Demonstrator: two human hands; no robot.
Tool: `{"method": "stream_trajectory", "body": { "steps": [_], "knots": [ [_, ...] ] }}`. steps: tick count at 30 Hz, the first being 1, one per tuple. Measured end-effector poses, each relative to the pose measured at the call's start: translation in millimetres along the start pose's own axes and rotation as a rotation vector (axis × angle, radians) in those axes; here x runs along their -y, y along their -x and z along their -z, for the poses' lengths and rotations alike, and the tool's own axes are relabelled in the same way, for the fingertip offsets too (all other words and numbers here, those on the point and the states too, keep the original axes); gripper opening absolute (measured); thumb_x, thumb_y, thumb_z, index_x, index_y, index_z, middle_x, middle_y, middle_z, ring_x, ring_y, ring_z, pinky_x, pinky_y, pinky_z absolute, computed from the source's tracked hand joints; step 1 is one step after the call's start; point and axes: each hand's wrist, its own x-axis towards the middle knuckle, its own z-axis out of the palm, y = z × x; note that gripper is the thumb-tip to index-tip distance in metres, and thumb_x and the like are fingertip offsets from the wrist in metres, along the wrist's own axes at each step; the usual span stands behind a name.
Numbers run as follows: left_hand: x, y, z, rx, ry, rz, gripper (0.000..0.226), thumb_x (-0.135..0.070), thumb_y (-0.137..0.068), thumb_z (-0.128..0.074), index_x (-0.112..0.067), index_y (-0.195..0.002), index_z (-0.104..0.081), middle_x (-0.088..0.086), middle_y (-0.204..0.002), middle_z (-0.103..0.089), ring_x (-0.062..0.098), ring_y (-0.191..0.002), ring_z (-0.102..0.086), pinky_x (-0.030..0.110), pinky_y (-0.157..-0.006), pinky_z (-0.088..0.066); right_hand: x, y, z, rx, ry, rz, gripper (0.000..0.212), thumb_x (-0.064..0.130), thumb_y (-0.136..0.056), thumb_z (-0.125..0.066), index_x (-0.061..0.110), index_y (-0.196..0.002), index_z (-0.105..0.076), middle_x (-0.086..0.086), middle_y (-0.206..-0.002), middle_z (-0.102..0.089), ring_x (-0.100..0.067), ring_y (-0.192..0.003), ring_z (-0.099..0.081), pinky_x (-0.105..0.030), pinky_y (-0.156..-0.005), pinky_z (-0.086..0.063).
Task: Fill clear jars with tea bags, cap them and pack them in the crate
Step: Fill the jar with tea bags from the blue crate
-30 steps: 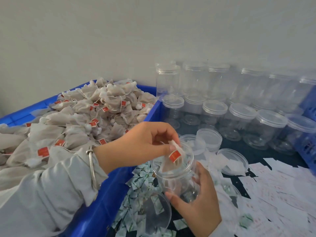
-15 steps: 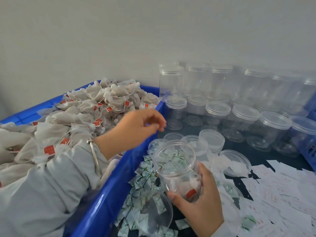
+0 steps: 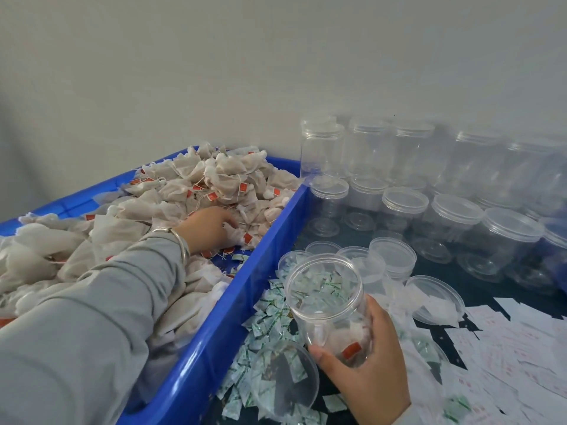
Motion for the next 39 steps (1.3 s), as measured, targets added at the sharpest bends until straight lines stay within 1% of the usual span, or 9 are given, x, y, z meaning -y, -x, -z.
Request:
{"method": "stream_trajectory", "body": {
  "steps": [4, 14, 19, 21, 24, 29, 33, 36, 39],
  "knots": [
    [-8, -3, -9, 0.178, -0.231, -0.125, 0.033, -0.020, -0.099, -0.044, -0.013, -0.129, -0.054, 0.007, -0.135, -0.053, 0.023, -0.119, -0.051, 0.031, -0.097, -0.038, -1, 0, -1, 0.020, -0.002, 0.009, 0.106, 0.060, -0.040, -0.079, 0.031, -0.134, -0.042, 0.018, -0.127, -0.052, 0.000, -0.117, -0.049, -0.038, -0.099, -0.046],
    [-9, -8, -14, 0.079, -0.360, 0.064, 0.026, -0.029, -0.088, -0.060, -0.008, -0.074, -0.055, 0.011, -0.098, -0.067, 0.020, -0.077, -0.057, 0.024, -0.064, -0.042, -4, -2, 1, 0.021, -0.001, 0.024, 0.105, 0.060, -0.040, -0.079, 0.031, -0.134, -0.043, 0.017, -0.127, -0.053, 0.002, -0.117, -0.049, -0.033, -0.098, -0.045],
    [-7, -9, -20, 0.120, -0.264, 0.086, 0.053, -0.026, -0.089, -0.059, -0.010, -0.136, -0.038, 0.013, -0.123, -0.059, 0.027, -0.107, -0.058, 0.030, -0.079, -0.045, -7, -1, 1, 0.022, 0.006, 0.018, 0.104, 0.057, -0.039, -0.080, 0.034, -0.133, -0.042, 0.018, -0.125, -0.053, 0.002, -0.114, -0.050, -0.035, -0.096, -0.047],
    [-9, -10, -21, 0.178, -0.327, 0.081, 0.048, -0.026, -0.093, -0.051, -0.018, -0.139, -0.041, 0.010, -0.131, -0.055, 0.026, -0.116, -0.055, 0.031, -0.091, -0.045, -9, -1, 0, 0.017, 0.002, 0.015, 0.105, 0.057, -0.039, -0.081, 0.035, -0.133, -0.042, 0.020, -0.124, -0.053, 0.004, -0.113, -0.051, -0.034, -0.095, -0.048],
    [-8, -11, -22, 0.221, -0.378, 0.066, 0.034, -0.026, -0.093, -0.048, -0.016, -0.124, -0.053, 0.009, -0.123, -0.060, 0.024, -0.109, -0.057, 0.030, -0.086, -0.045, -11, 0, 0, -0.001, 0.007, 0.020, 0.104, 0.059, -0.037, -0.082, 0.042, -0.131, -0.041, 0.031, -0.119, -0.050, 0.010, -0.109, -0.050, -0.024, -0.089, -0.048],
    [-9, -7, -17, 0.005, -0.155, 0.008, 0.028, -0.030, -0.092, -0.051, -0.011, -0.112, -0.053, 0.010, -0.107, -0.064, 0.025, -0.094, -0.060, 0.028, -0.072, -0.043, -13, -1, 0, -0.017, 0.006, 0.011, 0.102, 0.060, -0.034, -0.081, 0.050, -0.127, -0.039, 0.036, -0.117, -0.047, 0.010, -0.108, -0.050, -0.027, -0.089, -0.049],
    [-15, 1, -5, -0.221, 0.034, -0.040, 0.032, -0.033, -0.086, -0.057, -0.014, -0.063, -0.047, -0.001, -0.059, -0.050, 0.010, -0.050, -0.045, 0.023, -0.046, -0.032, -14, 0, 1, -0.017, 0.027, 0.000, 0.105, 0.061, -0.034, -0.080, 0.049, -0.129, -0.038, 0.036, -0.118, -0.046, 0.010, -0.110, -0.049, -0.030, -0.093, -0.048],
    [-31, 10, 8, -0.343, 0.208, -0.069, 0.034, -0.033, -0.087, -0.062, -0.016, -0.063, -0.044, -0.003, -0.062, -0.049, 0.010, -0.054, -0.045, 0.021, -0.049, -0.028, -13, 0, 2, -0.027, 0.031, 0.012, 0.099, 0.064, -0.033, -0.079, 0.061, -0.120, -0.032, 0.044, -0.117, -0.040, 0.019, -0.111, -0.041, -0.017, -0.087, -0.041],
    [-58, 22, 16, -0.384, 0.369, -0.123, 0.030, -0.034, -0.088, -0.062, -0.016, -0.069, -0.047, -0.002, -0.065, -0.052, 0.013, -0.060, -0.048, 0.023, -0.053, -0.031, -13, -1, 2, -0.029, 0.029, 0.000, 0.099, 0.063, -0.034, -0.079, 0.060, -0.120, -0.030, 0.041, -0.120, -0.040, 0.019, -0.113, -0.040, -0.020, -0.092, -0.041]
  ]
}}
